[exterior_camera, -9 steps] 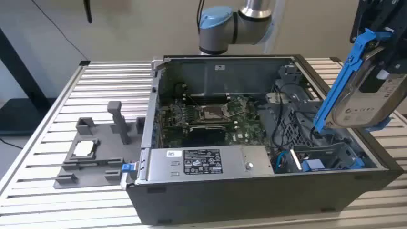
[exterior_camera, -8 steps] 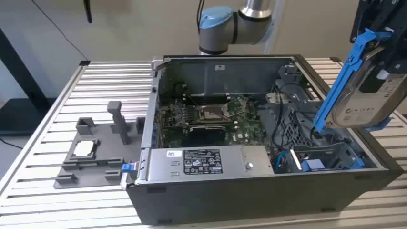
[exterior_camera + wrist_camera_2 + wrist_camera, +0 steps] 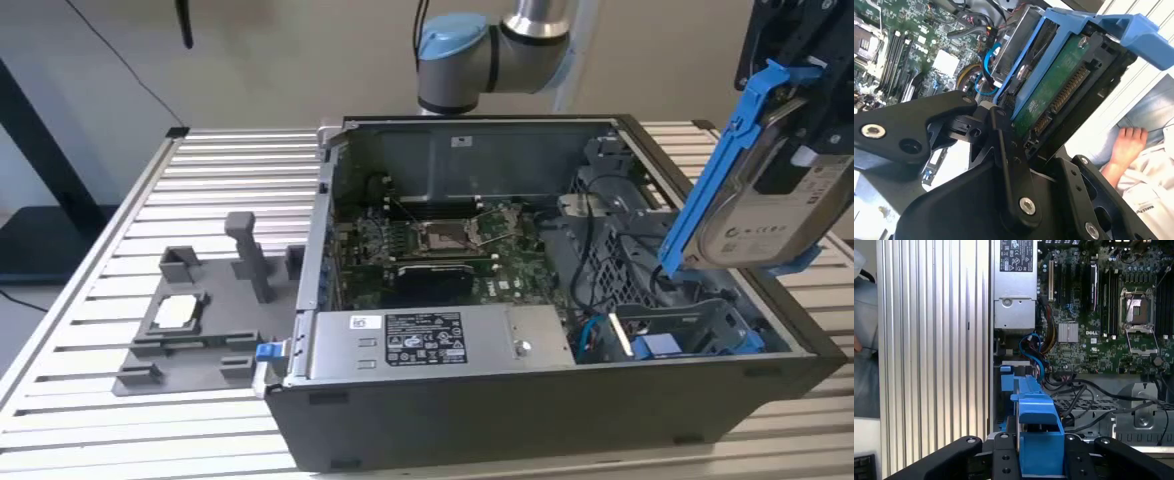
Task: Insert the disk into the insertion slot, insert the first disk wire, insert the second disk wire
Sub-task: 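Insert the disk into the insertion slot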
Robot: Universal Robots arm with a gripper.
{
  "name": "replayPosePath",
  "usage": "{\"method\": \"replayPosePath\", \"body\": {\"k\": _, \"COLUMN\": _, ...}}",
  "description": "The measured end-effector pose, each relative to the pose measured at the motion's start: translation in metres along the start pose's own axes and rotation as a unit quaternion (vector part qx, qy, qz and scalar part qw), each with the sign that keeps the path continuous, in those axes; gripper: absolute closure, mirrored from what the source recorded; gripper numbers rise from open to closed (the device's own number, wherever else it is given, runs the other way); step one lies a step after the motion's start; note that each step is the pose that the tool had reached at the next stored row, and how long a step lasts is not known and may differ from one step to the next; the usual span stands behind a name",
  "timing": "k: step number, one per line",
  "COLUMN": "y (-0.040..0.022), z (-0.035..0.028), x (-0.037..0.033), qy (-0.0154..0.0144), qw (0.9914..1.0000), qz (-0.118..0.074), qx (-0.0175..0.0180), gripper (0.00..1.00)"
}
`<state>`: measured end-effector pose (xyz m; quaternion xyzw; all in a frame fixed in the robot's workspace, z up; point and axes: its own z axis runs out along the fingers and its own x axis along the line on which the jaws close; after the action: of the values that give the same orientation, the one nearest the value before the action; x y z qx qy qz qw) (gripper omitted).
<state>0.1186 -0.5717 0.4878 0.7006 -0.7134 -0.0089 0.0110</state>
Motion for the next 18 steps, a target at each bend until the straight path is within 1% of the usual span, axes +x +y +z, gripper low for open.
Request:
{"method": "replayPosePath", "body": {"k": 4, "y": 0.0, "z": 0.0011, "x": 0.0, "qy": -0.0001, "qw": 1.0, "qz": 0.0, "qx": -0.0003, "gripper": 0.68}}
{"method": "replayPosePath", "body": {"k": 8, "y": -0.0001, "z": 0.0049, "x": -0.0001, "qy": -0.0004, "qw": 0.99999, "qz": 0.0, "qx": -0.0041, "gripper": 0.68}}
{"method": "replayPosePath", "body": {"k": 10, "y": -0.0001, "z": 0.0068, "x": 0.0, "qy": -0.0012, "qw": 0.99999, "qz": 0.0, "qx": -0.0051, "gripper": 0.68}}
{"method": "replayPosePath", "body": {"k": 16, "y": -0.0004, "z": 0.0159, "x": 0.0003, "qy": -0.0016, "qw": 0.99998, "qz": 0.0, "qx": -0.0054, "gripper": 0.68}}
{"method": "replayPosePath", "body": {"k": 18, "y": -0.0006, "z": 0.0182, "x": 0.0007, "qy": -0.0019, "qw": 0.99997, "qz": 0.0, "qx": -0.0069, "gripper": 0.68}}
